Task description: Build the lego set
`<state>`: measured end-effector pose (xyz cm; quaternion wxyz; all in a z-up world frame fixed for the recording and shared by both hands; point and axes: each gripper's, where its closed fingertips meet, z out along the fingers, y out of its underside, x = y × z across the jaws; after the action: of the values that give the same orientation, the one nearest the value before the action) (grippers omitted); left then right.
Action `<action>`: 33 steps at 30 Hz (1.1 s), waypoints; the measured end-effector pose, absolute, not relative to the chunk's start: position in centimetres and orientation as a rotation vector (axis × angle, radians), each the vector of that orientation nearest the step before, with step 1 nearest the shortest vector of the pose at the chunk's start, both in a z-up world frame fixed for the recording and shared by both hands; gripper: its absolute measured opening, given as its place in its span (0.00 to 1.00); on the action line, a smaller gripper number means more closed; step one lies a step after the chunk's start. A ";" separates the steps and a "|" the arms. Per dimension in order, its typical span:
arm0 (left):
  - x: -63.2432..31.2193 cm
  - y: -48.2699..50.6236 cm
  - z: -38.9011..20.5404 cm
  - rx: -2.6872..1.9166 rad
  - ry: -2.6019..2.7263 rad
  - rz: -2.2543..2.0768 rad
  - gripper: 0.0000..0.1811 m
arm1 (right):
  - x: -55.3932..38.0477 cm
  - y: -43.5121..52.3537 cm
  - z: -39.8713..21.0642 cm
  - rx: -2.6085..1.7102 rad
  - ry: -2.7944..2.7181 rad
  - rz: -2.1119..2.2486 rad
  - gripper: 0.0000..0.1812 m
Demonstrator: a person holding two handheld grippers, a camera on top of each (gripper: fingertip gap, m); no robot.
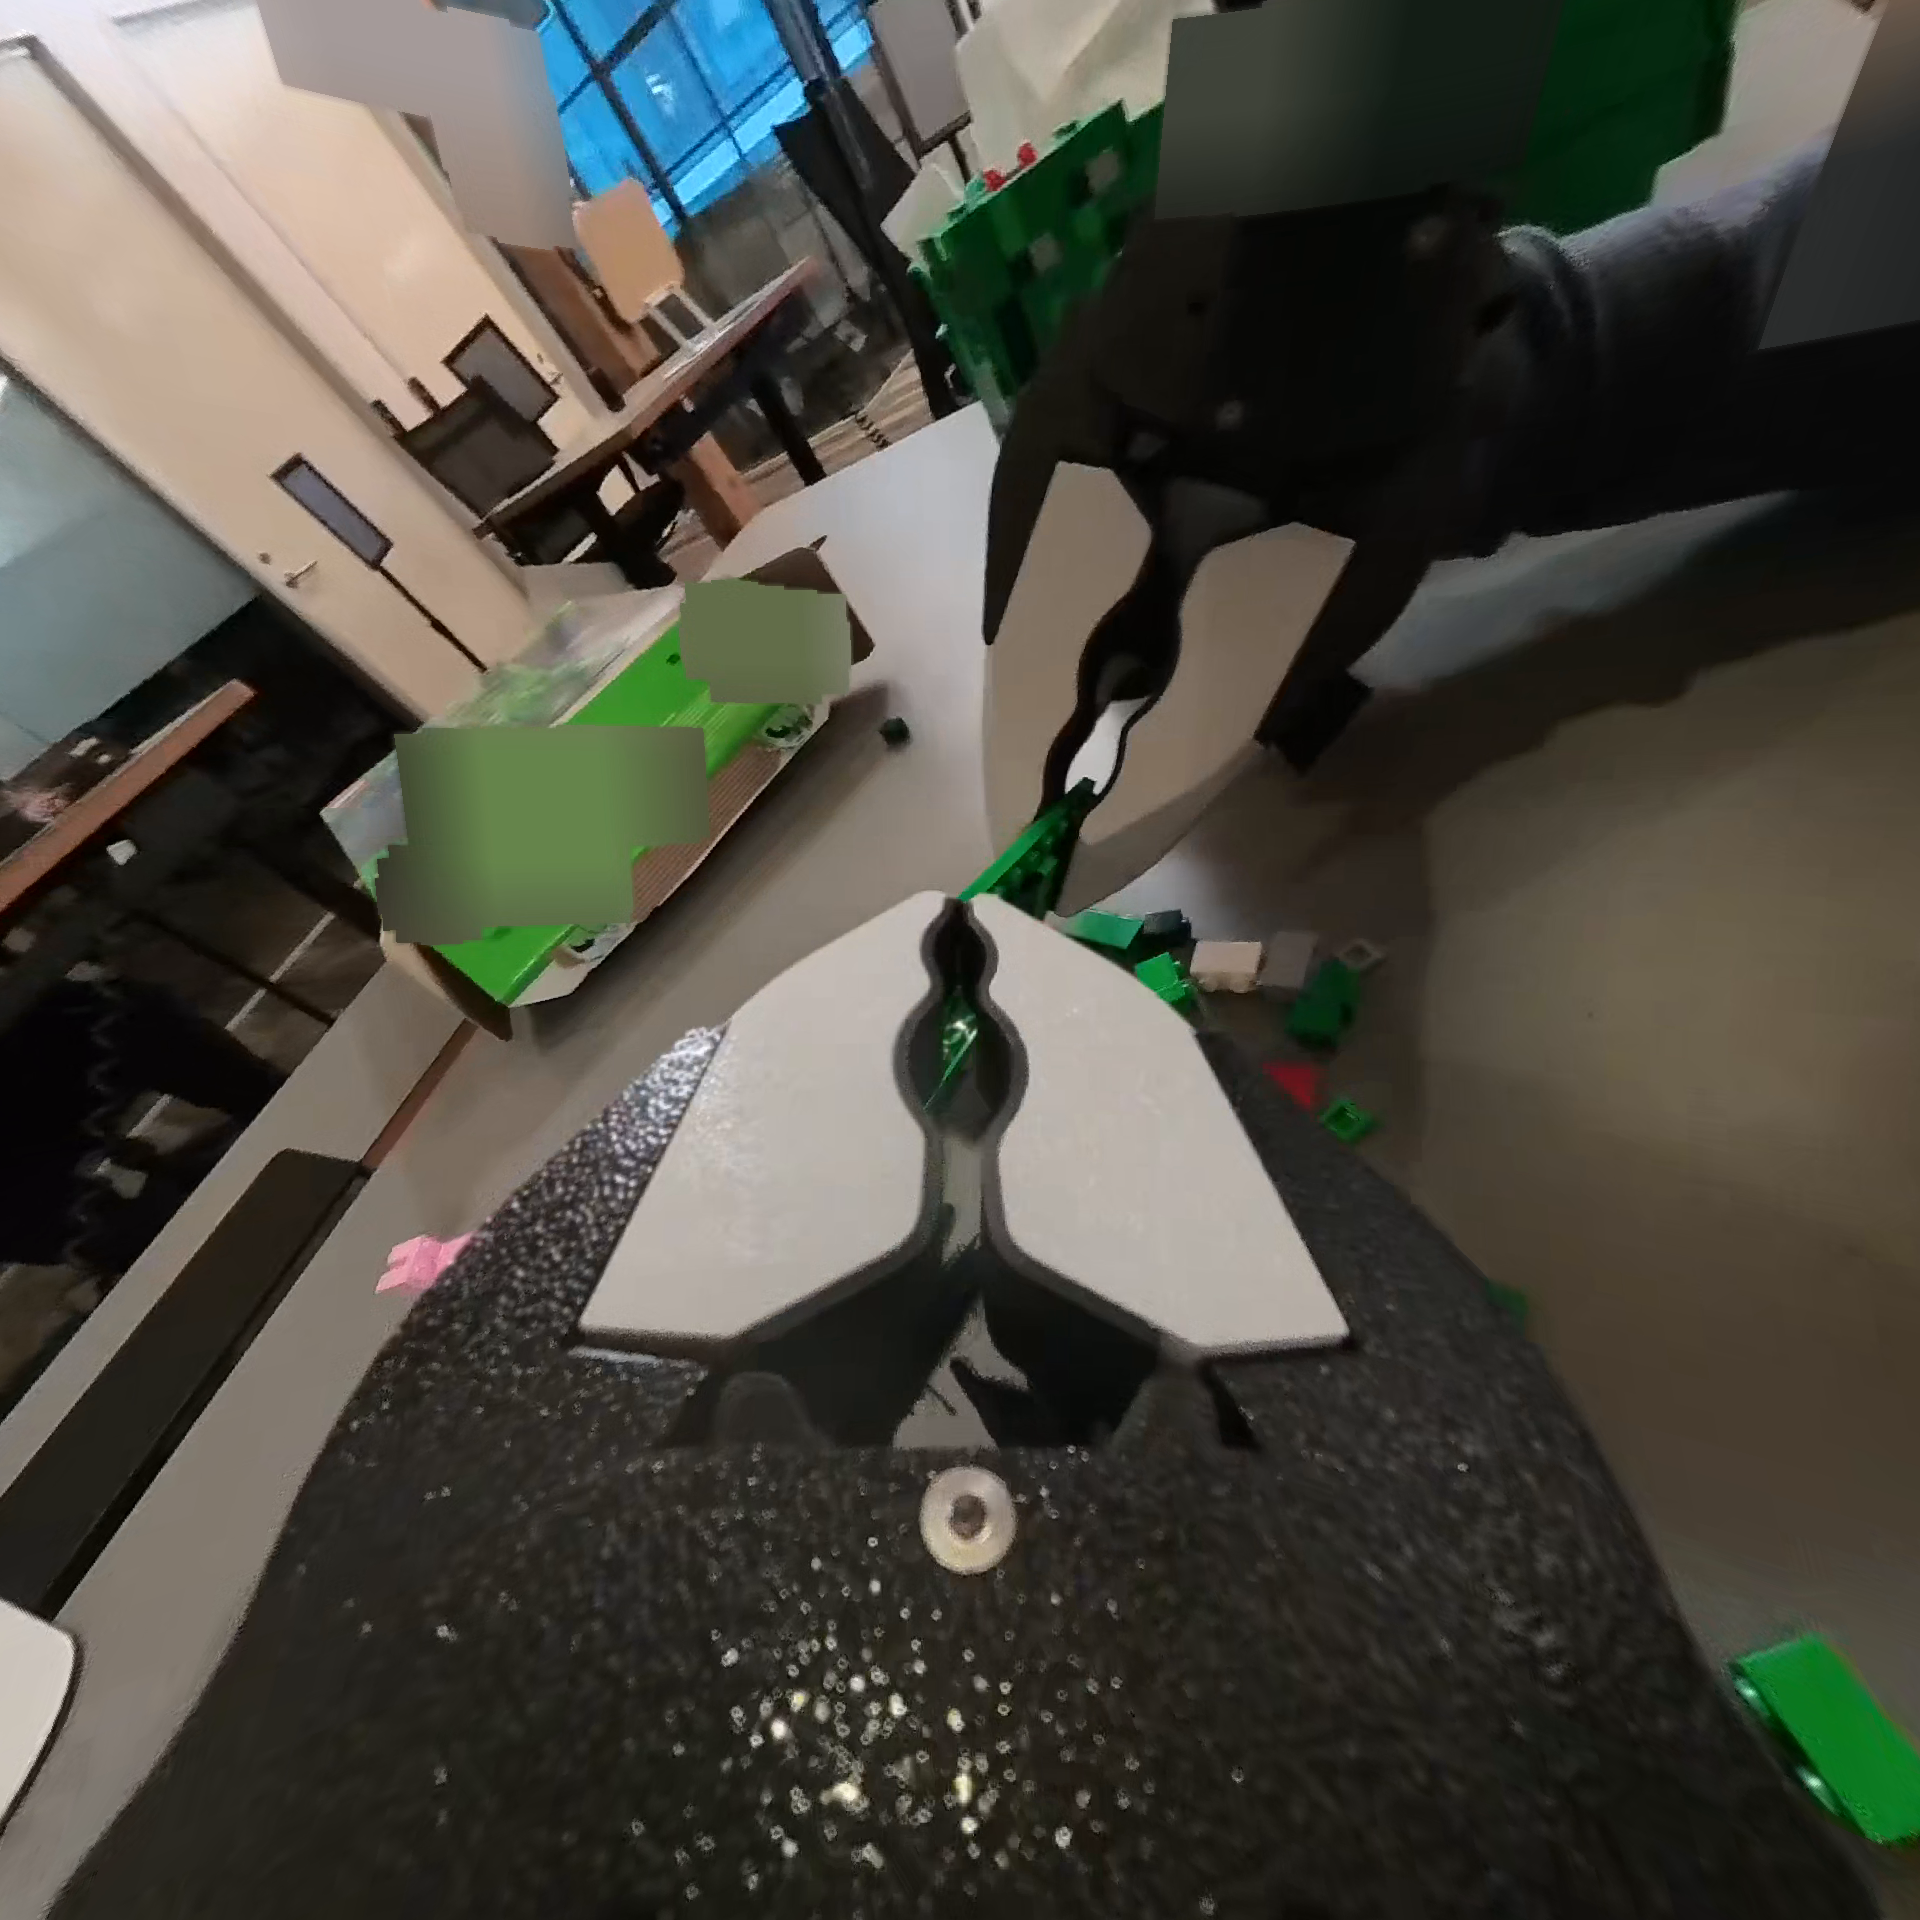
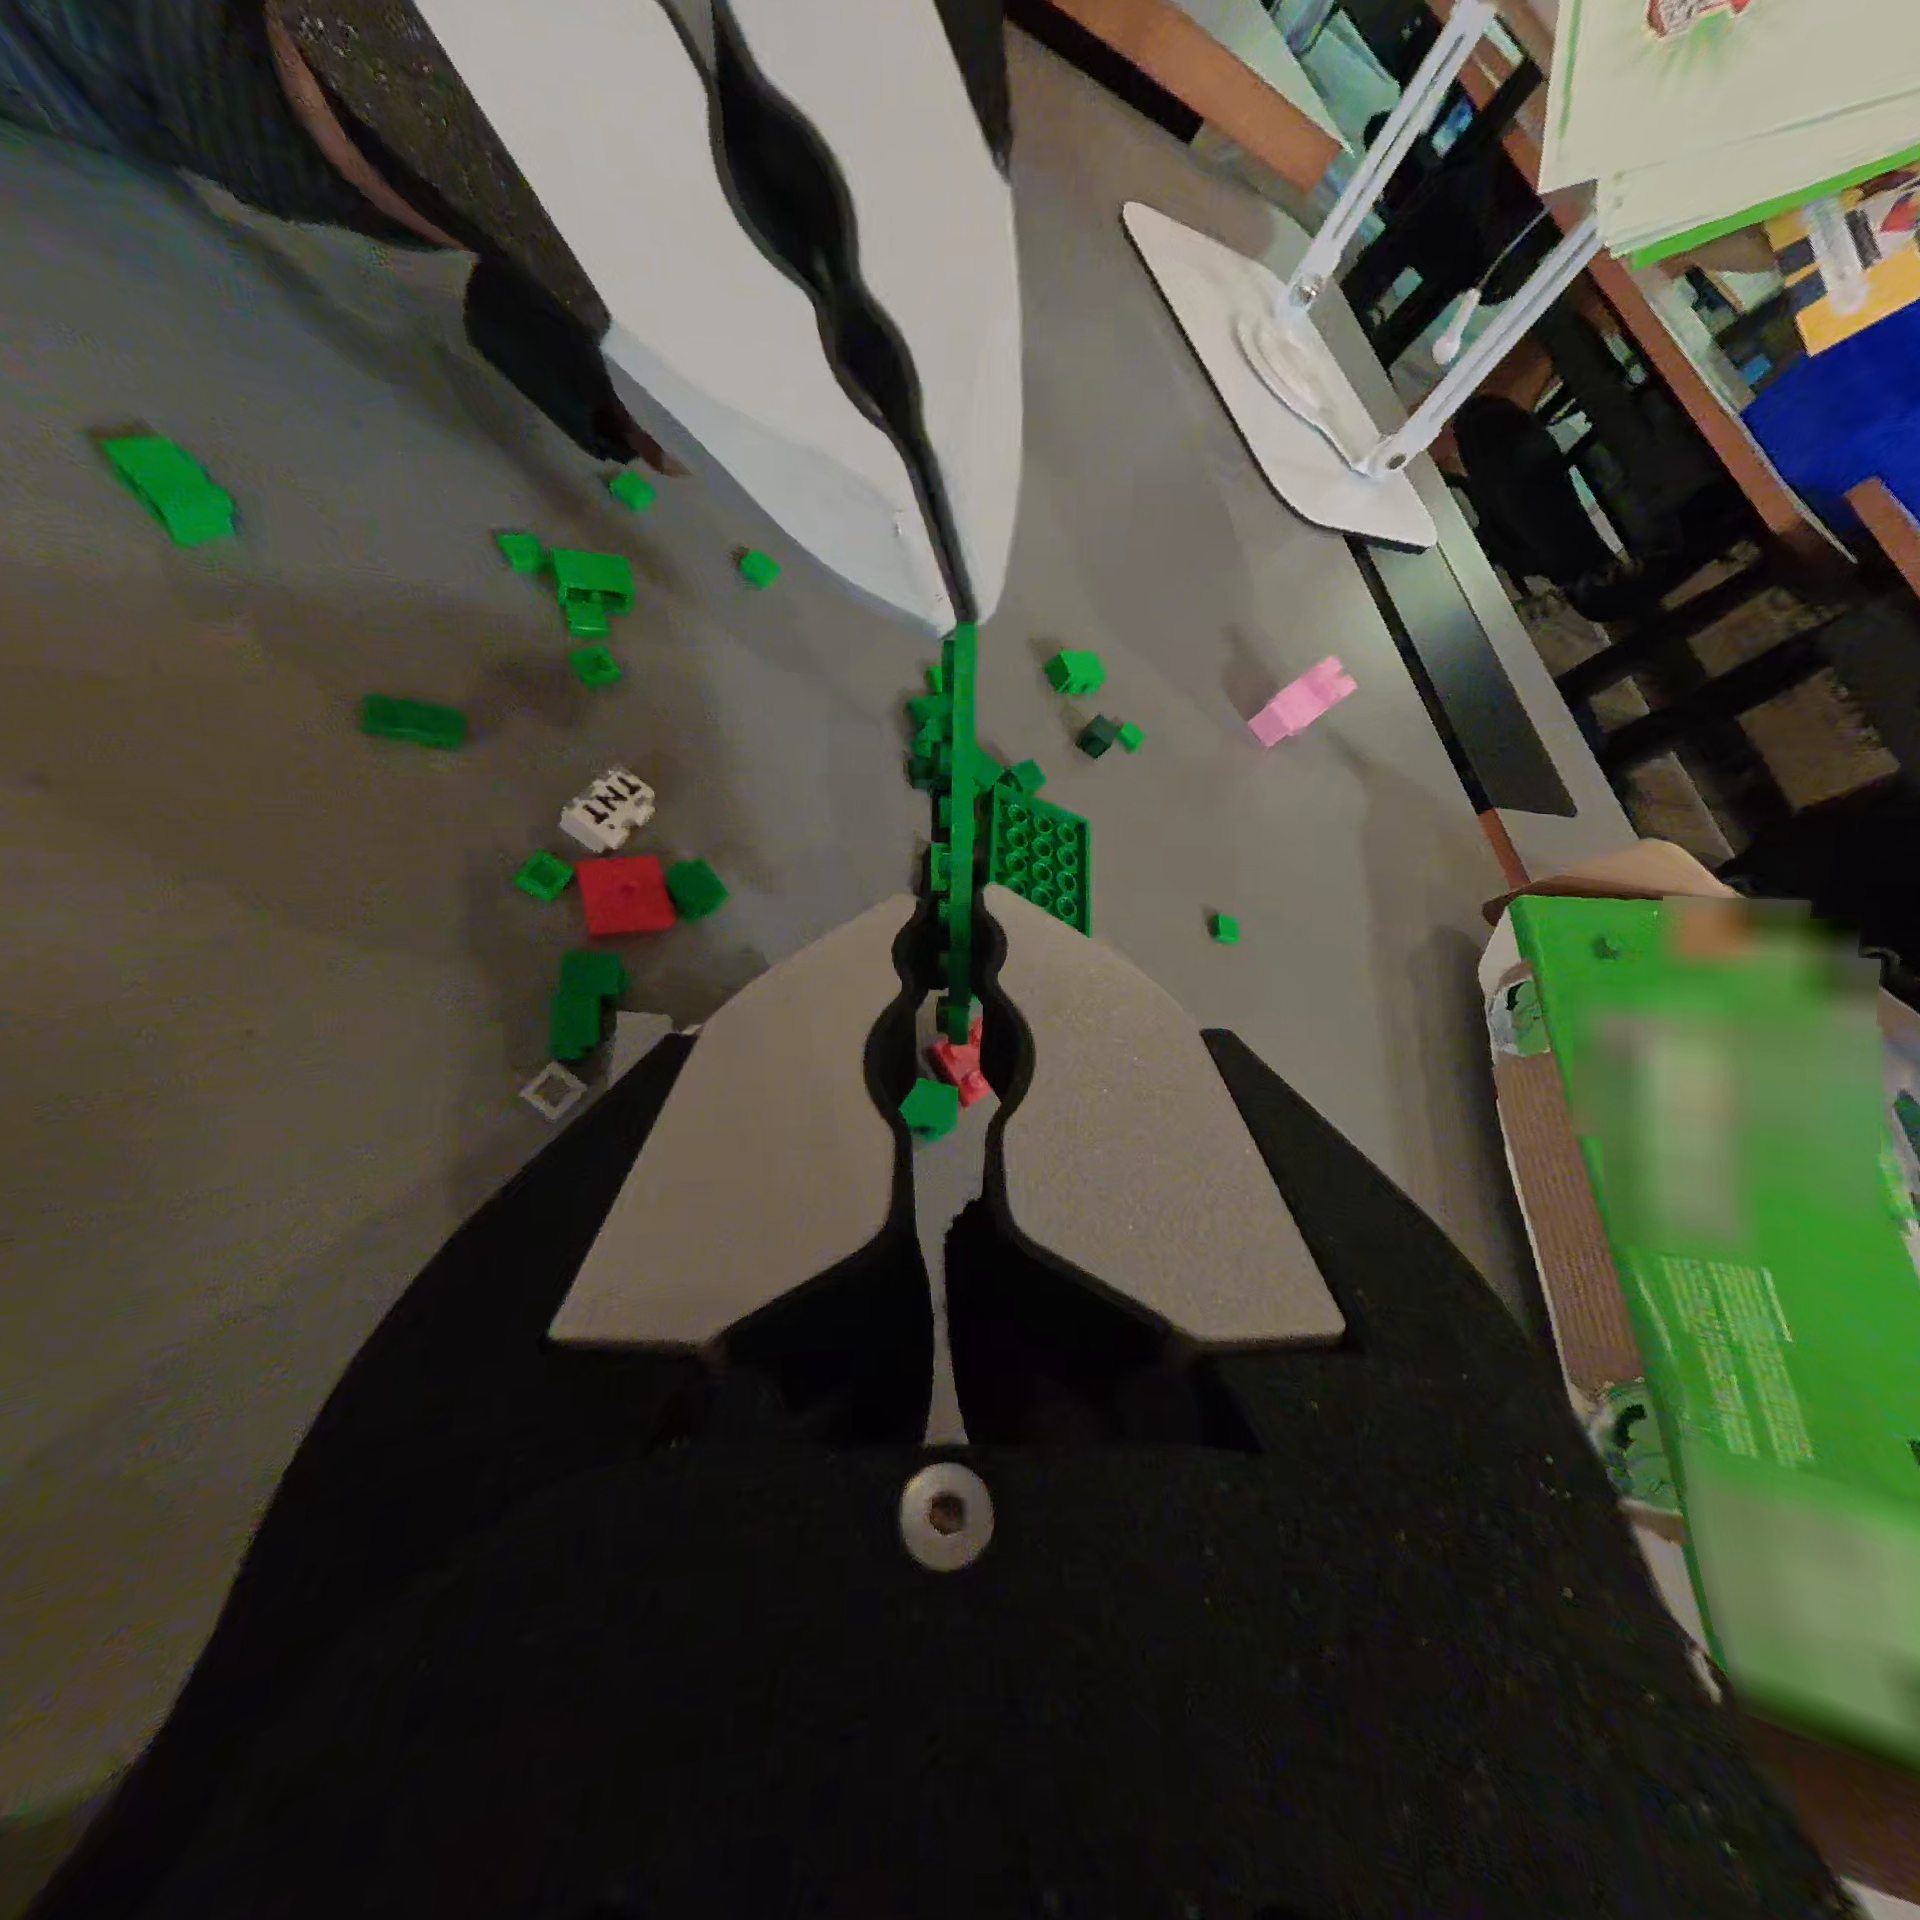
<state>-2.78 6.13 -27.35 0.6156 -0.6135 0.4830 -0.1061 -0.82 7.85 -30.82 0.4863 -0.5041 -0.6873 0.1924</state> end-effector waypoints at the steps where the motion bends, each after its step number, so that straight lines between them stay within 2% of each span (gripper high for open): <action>1: -2.7 6.0 -27.4 -1.414 1.122 -0.252 0.01 | -0.7 7.8 -30.7 -1.222 -1.673 0.474 0.03; 7: -3.0 6.2 -27.8 -1.489 1.092 -0.329 0.15 | -0.6 8.3 -31.3 -1.205 -1.684 0.392 0.03; 9: -3.0 6.4 -28.4 -1.503 1.091 -0.318 0.15 | -1.0 7.6 -31.9 -1.185 -1.723 0.422 0.03; 14: -2.2 5.6 -29.9 -1.529 1.183 -0.336 0.03 | -1.1 7.2 -32.8 -1.187 -1.760 0.440 0.03; 22: -2.1 5.5 -31.0 -1.597 1.163 -0.465 0.05 | -1.3 6.9 -34.0 -1.238 -1.776 0.522 0.03; 25: -2.1 5.3 -30.9 -1.610 1.165 -0.479 0.01 | -1.4 6.9 -34.0 -1.241 -1.769 0.525 0.05; 33: -4.5 8.4 -28.8 -1.768 0.586 -0.780 0.00 | -1.4 11.1 -30.4 -1.320 -1.355 0.422 0.14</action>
<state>-4.51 8.39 -28.75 0.5322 -0.7412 0.2456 -0.3272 -1.40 11.14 -30.43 0.5661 -0.5613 -0.5763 0.1797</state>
